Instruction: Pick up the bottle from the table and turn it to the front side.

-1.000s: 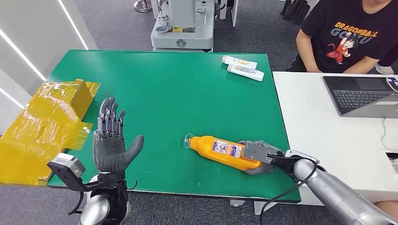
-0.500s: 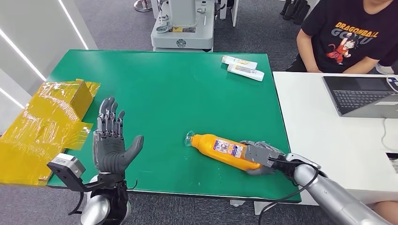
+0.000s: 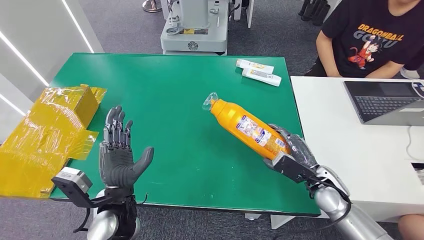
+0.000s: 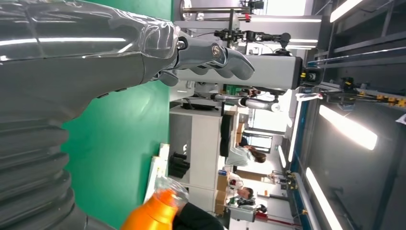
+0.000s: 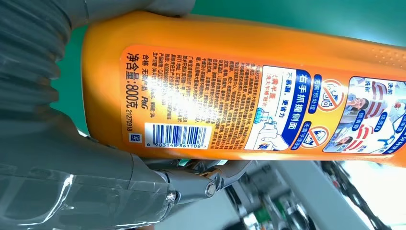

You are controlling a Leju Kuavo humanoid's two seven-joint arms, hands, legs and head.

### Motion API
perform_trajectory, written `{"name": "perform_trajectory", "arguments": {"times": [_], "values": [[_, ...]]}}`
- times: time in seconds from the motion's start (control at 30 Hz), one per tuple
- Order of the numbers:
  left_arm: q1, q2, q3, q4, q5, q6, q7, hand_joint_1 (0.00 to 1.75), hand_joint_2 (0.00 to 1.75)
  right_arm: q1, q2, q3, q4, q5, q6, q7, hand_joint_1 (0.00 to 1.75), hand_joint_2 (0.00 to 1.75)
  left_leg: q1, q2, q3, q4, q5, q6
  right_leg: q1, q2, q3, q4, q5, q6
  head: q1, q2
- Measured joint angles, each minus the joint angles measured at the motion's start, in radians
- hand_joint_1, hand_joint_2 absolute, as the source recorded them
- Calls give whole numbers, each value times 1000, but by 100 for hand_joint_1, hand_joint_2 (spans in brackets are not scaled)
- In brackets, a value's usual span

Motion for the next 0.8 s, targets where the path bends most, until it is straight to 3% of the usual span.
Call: {"name": "perform_trajectory", "arguments": {"times": [0.3, 0.53, 0.8], "values": [[-6, 0, -1, 2, -8, -30, 4, 0, 175, 62, 38, -33, -75, 33, -95, -51, 175, 175, 0, 0, 0, 0, 0, 0, 0, 0, 0, 0, 0, 0, 0, 0], [-73, 0, -9, 41, -1, -103, 40, 0, 175, 54, 93, -41, -87, 4, -126, -82, 175, 175, 0, 0, 0, 0, 0, 0, 0, 0, 0, 0, 0, 0, 0, 0], [-195, 3, -27, 152, 43, -256, 112, 0, 175, -62, 234, -23, -50, -4, -105, -113, 175, 175, 0, 2, 1, 0, 1, -1, 0, 2, -1, 1, 1, -1, 0, 0]]}}
